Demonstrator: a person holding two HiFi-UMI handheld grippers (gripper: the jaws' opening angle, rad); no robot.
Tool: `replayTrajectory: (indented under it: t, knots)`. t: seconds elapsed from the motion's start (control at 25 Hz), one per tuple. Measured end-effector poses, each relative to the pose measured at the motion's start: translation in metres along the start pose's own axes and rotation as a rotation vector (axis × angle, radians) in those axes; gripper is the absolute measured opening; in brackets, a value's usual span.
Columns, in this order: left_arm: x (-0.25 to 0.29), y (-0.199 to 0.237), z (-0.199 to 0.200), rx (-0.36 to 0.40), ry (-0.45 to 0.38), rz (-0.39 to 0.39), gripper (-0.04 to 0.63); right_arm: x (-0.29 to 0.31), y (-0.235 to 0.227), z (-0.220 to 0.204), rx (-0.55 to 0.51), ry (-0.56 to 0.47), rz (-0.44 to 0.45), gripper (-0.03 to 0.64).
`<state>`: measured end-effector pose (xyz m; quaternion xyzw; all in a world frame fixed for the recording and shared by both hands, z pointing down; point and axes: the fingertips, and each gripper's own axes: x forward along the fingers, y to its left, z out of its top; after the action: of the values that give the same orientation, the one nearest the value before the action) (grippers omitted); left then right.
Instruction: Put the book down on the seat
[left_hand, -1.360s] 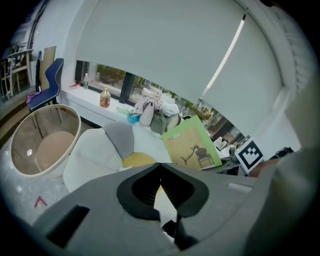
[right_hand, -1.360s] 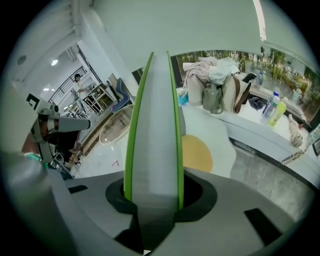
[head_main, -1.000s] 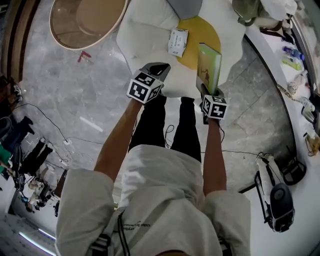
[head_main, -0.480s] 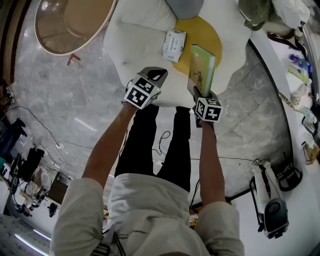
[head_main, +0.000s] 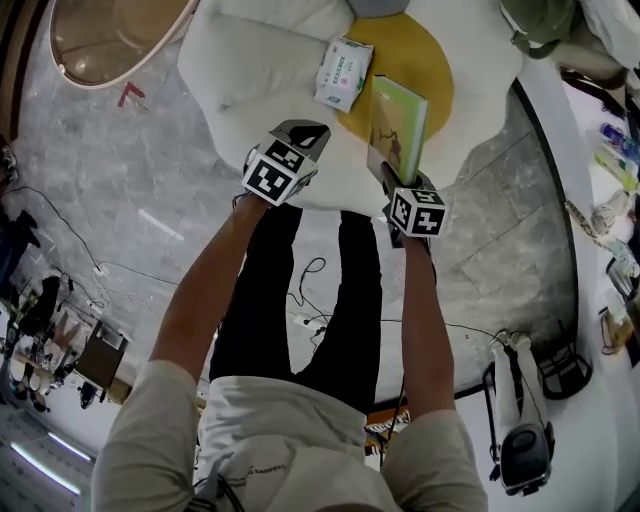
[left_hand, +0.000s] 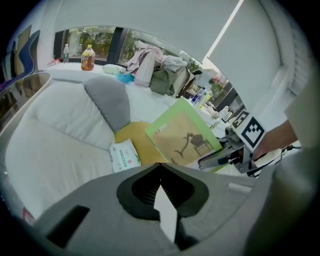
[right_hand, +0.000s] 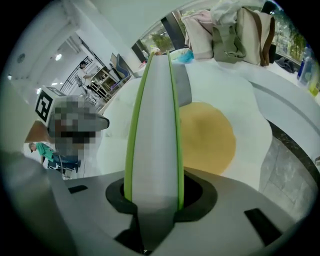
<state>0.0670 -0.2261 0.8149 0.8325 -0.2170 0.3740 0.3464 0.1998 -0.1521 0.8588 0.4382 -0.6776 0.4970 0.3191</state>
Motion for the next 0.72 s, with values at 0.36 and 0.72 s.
replayTrajectory:
  t: [0.36,0.72]
  knots:
    - [0.048,-0.013,-0.028,-0.112,-0.033,0.062,0.008,0.030,-0.031,-0.019,-0.136,0.022,0.110,0.134]
    - [0.098,-0.014,-0.032,-0.204,-0.063,0.119,0.008,0.063,-0.053,-0.007,-0.177,0.048,0.267,0.135]
